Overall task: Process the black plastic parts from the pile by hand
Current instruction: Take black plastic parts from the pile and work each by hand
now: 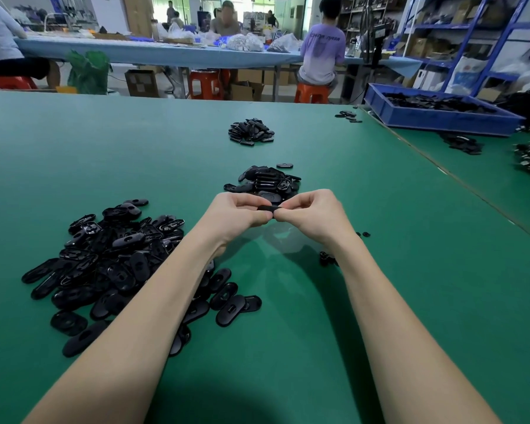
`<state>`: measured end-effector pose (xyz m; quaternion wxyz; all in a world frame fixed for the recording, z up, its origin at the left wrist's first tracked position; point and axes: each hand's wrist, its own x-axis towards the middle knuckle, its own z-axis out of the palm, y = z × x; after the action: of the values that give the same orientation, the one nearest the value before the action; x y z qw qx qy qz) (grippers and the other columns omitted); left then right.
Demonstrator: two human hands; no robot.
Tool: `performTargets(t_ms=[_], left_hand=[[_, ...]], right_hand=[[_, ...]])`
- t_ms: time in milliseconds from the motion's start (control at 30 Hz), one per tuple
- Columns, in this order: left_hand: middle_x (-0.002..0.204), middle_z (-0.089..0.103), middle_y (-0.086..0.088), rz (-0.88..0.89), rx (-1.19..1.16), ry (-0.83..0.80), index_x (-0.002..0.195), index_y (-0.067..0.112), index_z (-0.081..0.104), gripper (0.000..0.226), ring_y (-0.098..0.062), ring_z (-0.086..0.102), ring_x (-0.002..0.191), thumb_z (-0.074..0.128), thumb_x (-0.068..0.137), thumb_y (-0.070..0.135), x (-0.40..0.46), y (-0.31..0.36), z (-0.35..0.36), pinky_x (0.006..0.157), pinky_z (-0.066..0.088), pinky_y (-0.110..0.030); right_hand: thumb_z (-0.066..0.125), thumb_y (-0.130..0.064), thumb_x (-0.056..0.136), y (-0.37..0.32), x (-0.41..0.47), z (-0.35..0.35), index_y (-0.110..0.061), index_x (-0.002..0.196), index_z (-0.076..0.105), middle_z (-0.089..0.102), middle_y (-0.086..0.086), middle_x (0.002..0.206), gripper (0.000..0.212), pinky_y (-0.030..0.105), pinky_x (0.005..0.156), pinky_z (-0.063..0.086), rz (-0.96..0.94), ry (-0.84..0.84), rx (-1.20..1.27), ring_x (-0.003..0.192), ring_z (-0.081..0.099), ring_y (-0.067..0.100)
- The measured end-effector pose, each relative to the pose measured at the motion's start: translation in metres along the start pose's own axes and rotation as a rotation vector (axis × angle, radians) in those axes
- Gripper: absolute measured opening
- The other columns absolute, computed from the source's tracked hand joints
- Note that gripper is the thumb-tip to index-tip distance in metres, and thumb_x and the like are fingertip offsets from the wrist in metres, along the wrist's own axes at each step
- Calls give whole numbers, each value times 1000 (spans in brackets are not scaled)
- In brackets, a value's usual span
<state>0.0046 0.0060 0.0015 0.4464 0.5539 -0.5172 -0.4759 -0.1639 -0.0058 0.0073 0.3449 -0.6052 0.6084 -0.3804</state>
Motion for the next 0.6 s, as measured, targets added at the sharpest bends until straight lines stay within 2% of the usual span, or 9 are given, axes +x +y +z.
performTargets(t_ms=[200, 367, 467, 533, 600], left_hand=[[76, 75, 1, -3, 74, 33, 84, 20, 74, 18, -9, 67, 73, 79, 82, 3, -1, 1, 2, 83, 54, -22], [78, 76, 2, 41, 76, 19, 92, 19, 76, 15, -4, 67, 72, 81, 82, 9, -2, 2, -3, 76, 48, -21], [85, 78, -1, 101, 73, -18, 98, 17, 76, 15, -9, 71, 83, 78, 85, 10, -1, 5, -8, 86, 53, -23], [93, 78, -10, 93, 16, -37, 100, 12, 76, 14, -16, 73, 87, 75, 87, 6, -1, 5, -7, 90, 55, -27], [91, 76, -14, 57, -24, -26, 94, 10, 75, 12, -18, 71, 83, 72, 87, 1, -1, 4, -5, 90, 57, -28]], right_hand=[[84, -26, 73, 1, -2, 4, -23, 71, 75, 63, -18, 51, 10, 4, 44, 35, -46, 6, -31, 49, 55, -11], [82, -22, 78, 2, -3, 2, -22, 75, 74, 66, -12, 62, 9, 7, 51, 42, -68, -23, 56, 52, 56, -4], [82, -18, 80, 3, -4, -1, -21, 84, 76, 65, -12, 61, 9, 7, 49, 39, -31, -47, 234, 50, 54, -4], [81, -15, 83, 2, -4, -7, -21, 90, 75, 63, -15, 56, 11, 5, 47, 36, -63, -114, 240, 47, 52, -5], [81, -13, 84, 0, -4, -10, -21, 89, 75, 61, -16, 54, 11, 5, 48, 36, -106, -158, 195, 48, 51, -4]])
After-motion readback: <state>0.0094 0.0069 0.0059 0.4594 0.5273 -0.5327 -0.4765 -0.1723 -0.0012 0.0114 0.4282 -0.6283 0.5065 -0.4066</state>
